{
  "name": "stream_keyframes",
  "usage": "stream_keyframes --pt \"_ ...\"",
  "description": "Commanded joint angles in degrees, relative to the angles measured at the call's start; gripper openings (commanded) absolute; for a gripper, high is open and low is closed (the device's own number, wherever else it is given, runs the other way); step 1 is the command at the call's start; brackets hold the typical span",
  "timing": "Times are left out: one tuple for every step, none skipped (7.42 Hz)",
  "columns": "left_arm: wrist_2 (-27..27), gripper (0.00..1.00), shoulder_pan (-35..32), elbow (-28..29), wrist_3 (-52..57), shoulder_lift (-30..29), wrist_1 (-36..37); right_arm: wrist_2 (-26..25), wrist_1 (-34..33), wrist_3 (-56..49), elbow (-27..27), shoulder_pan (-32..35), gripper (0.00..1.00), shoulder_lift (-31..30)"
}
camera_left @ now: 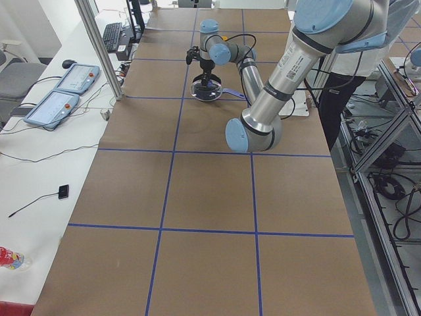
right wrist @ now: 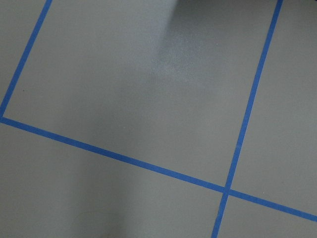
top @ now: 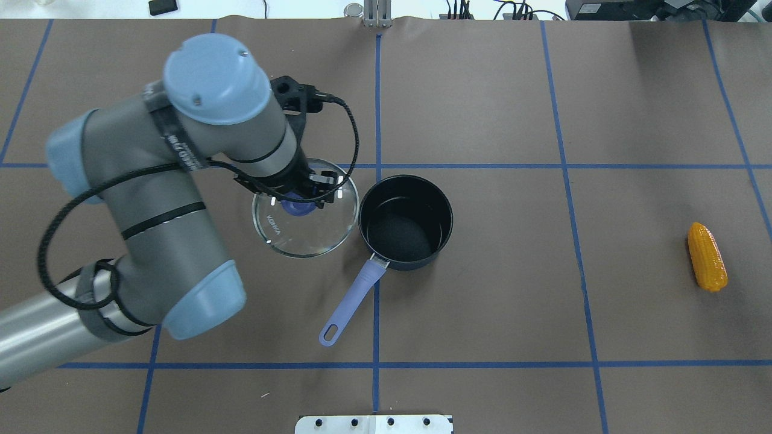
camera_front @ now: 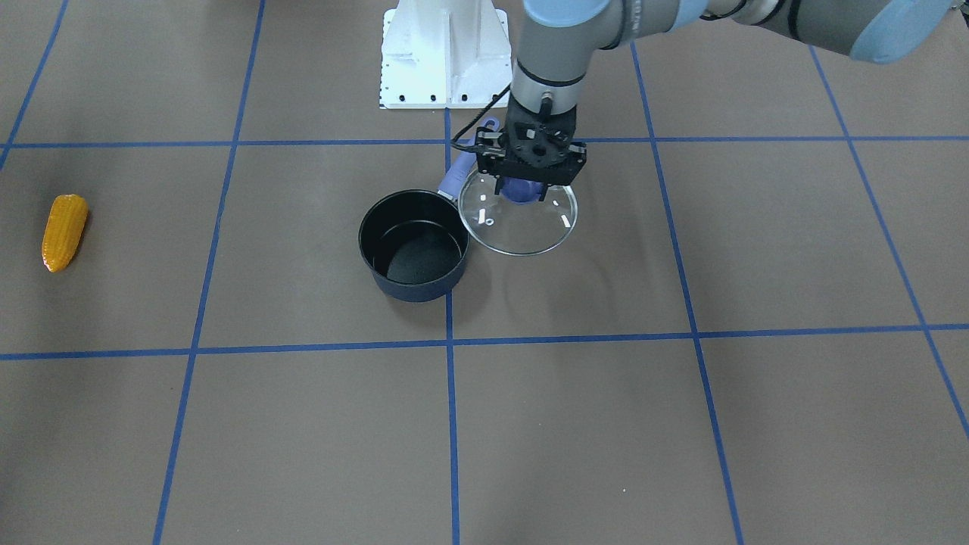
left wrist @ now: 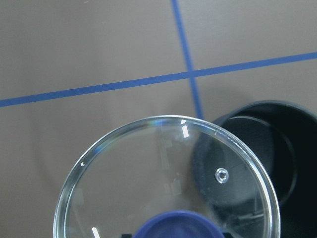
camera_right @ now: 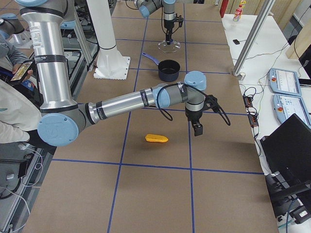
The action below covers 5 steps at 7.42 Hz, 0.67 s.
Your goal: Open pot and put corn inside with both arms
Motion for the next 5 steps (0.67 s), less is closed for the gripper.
stream_keyframes --pt "-1.89 0.01 -3.05 -5.52 8.2 9.2 0.17 0.07 0.0 0.0 -0.02 0.0 1.0 -0.07" --pt "-3.64 0.0 -5.5 -7.01 12.52 13.94 -0.35 -0.02 0.0 0.0 -0.02 0.0 1.0 -0.07" --pt "-7.05 0.0 -8.22 -8.51 20.05 18.51 -0.36 0.07 0.0 0.0 -0.02 0.0 1.0 -0.07" --pt "-10.74 0.0 -10.95 -8.78 24.3 22.21 -0.44 -0.02 0.0 0.0 -0.02 0.0 1.0 -0.07" --pt "-11.12 0.0 -12.02 -9.13 28.43 25.47 -0.62 -0.02 0.0 0.0 -0.02 0.0 1.0 -0.07"
